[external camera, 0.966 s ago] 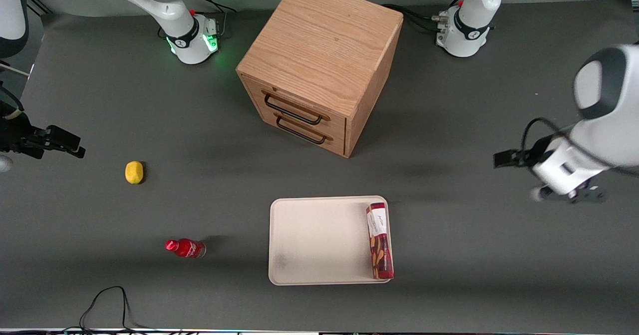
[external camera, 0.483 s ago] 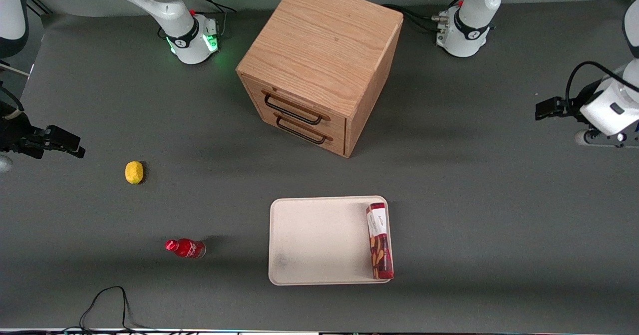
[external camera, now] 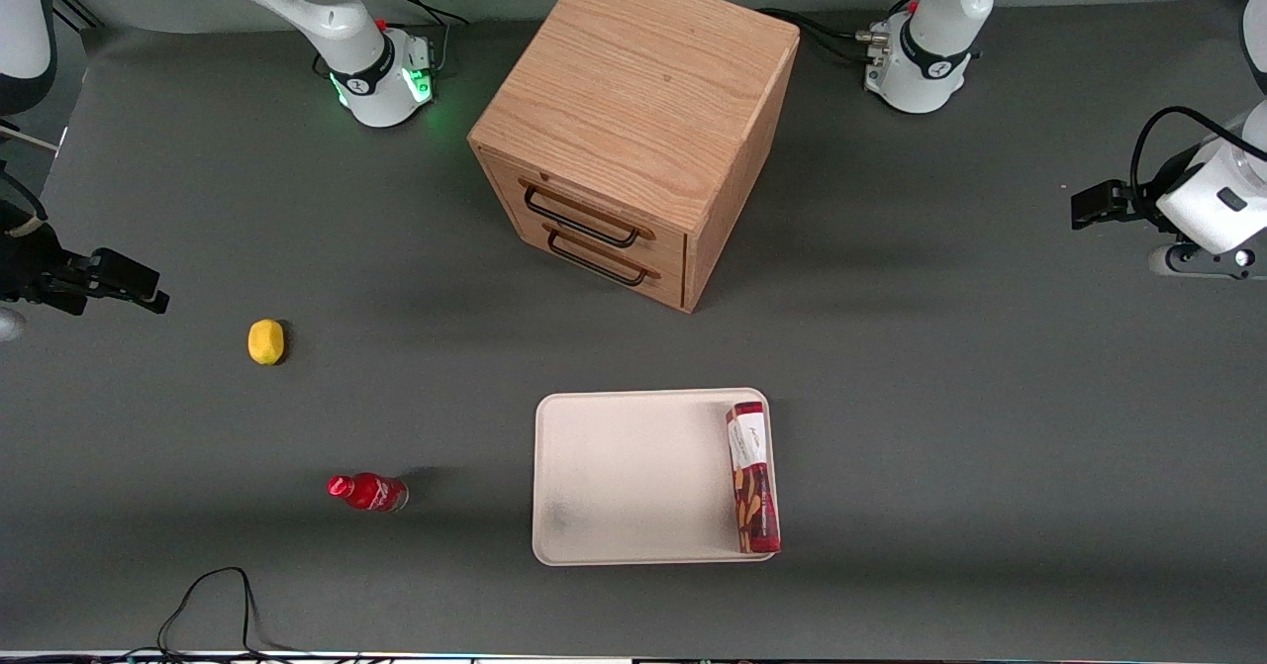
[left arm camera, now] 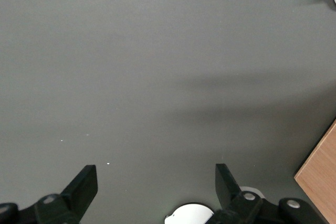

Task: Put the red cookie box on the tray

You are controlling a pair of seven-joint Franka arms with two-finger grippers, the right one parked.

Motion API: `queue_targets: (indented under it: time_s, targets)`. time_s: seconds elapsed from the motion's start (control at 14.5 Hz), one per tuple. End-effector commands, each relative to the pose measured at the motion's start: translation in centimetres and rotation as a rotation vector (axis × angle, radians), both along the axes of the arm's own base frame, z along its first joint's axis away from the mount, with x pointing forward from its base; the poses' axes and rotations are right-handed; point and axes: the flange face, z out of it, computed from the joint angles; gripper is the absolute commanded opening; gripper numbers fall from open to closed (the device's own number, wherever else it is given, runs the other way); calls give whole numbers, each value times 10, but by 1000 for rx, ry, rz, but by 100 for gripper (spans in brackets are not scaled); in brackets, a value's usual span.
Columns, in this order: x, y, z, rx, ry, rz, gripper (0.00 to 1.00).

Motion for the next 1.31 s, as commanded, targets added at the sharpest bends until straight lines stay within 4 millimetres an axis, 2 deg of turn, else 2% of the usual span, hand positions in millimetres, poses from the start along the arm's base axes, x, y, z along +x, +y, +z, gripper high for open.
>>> queue_targets:
  time_s: [0.0,0.14,0.69,0.83,0.97,1.24]
  targets:
    - [1,16,13,-66,-61,84,100]
    - [-1,7,12,-59,-44,85,100]
    - [1,11,16,-61,-39,100,100]
    - [4,3,14,-73,-40,87,100]
    - [4,19,14,-78,-46,118,100]
    - [14,27,32,-51,-47,172,100]
